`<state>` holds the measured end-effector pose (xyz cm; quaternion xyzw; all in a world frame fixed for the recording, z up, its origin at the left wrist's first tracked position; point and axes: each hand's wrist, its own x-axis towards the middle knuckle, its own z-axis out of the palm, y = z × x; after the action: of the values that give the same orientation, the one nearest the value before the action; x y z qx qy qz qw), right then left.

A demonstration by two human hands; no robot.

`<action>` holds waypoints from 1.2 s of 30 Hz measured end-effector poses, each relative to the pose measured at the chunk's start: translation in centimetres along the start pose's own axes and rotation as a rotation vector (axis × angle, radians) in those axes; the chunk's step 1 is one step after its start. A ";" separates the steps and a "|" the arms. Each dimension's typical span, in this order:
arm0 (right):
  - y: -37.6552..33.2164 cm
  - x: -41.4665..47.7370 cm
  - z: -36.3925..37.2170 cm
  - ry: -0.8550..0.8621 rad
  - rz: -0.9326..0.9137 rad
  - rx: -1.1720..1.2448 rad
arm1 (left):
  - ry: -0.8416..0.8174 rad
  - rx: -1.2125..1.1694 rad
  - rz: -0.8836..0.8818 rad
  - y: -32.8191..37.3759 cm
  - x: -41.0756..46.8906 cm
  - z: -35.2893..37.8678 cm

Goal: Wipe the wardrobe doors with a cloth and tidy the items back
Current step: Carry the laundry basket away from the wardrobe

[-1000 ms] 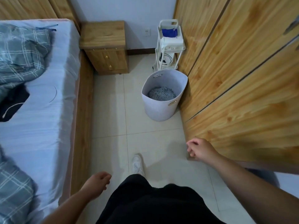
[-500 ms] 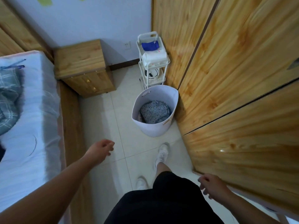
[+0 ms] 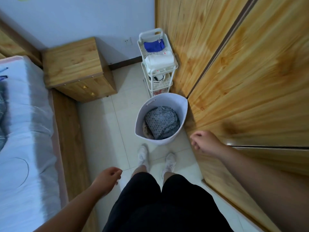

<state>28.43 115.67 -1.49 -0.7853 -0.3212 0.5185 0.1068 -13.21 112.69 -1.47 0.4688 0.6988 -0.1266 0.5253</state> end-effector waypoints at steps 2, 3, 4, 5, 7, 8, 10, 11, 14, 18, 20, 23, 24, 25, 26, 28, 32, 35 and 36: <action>-1.0 1.9 0.7 0.009 0.010 0.006 | -0.026 0.020 0.015 0.9 2.3 -0.8; -1.1 2.8 1.2 0.016 0.028 0.011 | -0.040 0.042 0.030 1.4 3.7 -1.2; -1.0 3.8 1.8 0.021 0.049 0.018 | -0.047 0.057 0.044 1.9 5.2 -1.6; -0.7 4.7 2.7 0.021 0.078 0.028 | -0.053 0.065 0.052 2.5 6.9 -1.9; 0.6 7.0 4.6 0.022 0.146 0.075 | -0.061 0.099 0.069 4.1 11.0 -2.4; 1.4 8.2 5.7 0.020 0.179 0.100 | -0.061 0.131 0.085 5.0 13.3 -2.6; 3.1 11.1 8.0 0.018 0.238 0.135 | -0.059 0.210 0.122 7.0 18.2 -2.7; 3.8 12.6 9.0 0.019 0.266 0.148 | -0.058 0.261 0.148 8.1 20.6 -2.7; 5.5 17.3 11.7 0.022 0.317 0.176 | -0.019 0.435 0.278 12.0 28.0 -2.2; 6.9 23.2 14.2 0.063 0.354 0.224 | 0.180 0.442 0.408 17.4 36.6 -1.1; 7.5 25.2 15.4 0.069 0.378 0.289 | 0.270 0.429 0.451 18.9 39.5 -0.5; 8.5 27.4 16.5 0.111 0.413 0.366 | 0.352 0.412 0.460 20.0 42.7 0.3; 8.9 27.9 16.8 0.127 0.419 0.376 | 0.370 0.417 0.462 20.2 43.5 0.5; 9.4 28.4 17.0 0.137 0.425 0.390 | 0.381 0.429 0.459 20.4 44.3 0.7; 9.8 28.8 17.2 0.140 0.440 0.414 | 0.381 0.449 0.452 20.5 45.0 0.8; 10.5 29.3 17.3 0.125 0.481 0.462 | 0.339 0.507 0.436 20.3 46.4 1.2; 11.2 29.6 17.4 0.114 0.482 0.442 | 0.251 0.569 0.436 19.4 47.6 3.0; 10.9 29.2 16.9 0.159 0.457 0.403 | 0.251 0.575 0.452 19.5 46.9 3.0; 10.7 28.7 16.5 0.150 0.454 0.392 | 0.253 0.576 0.450 19.5 46.5 2.5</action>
<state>25.43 122.39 -35.48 -0.8374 -0.0228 0.5219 0.1609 3.32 145.66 -36.01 0.7506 0.5736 -0.1404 0.2965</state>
